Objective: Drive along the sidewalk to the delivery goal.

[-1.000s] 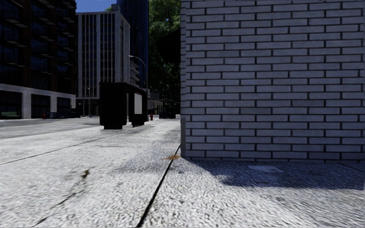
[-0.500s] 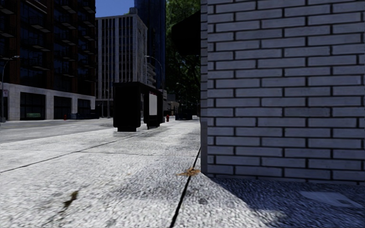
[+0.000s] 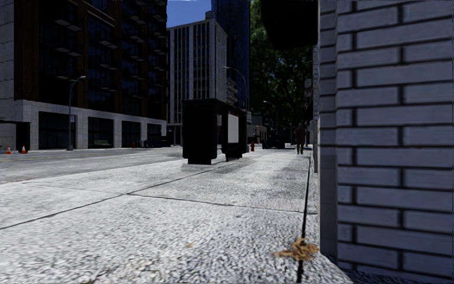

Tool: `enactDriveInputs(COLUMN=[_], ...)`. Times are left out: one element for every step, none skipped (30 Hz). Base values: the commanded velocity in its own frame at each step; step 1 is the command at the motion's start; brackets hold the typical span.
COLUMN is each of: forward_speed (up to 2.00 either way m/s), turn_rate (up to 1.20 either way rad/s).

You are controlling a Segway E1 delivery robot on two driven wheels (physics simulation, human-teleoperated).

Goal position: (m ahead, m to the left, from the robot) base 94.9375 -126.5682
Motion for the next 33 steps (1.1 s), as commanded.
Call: enactDriveInputs(forward_speed=[1.65,1.65,2.00,2.00,2.00,2.00,2.00,2.00,2.00,2.00,2.00,2.00,2.00,2.00,2.00,2.00,2.00,2.00,2.00,2.00,2.00,2.00,2.00,2.00,2.00,2.00,2.00,2.00,2.00,2.00,2.00,2.00,2.00], turn_rate=[0.41,0.41,0.19,0.00,0.00,0.00,0.00,0.00,0.00,0.00,0.00,0.00,0.00,0.00,0.00,0.00,0.00,0.00,0.00,0.00,0.00,0.00,0.00,0.00,0.00,0.00,0.00,0.00,0.00,-0.04,-0.14,-0.14,-0.19])
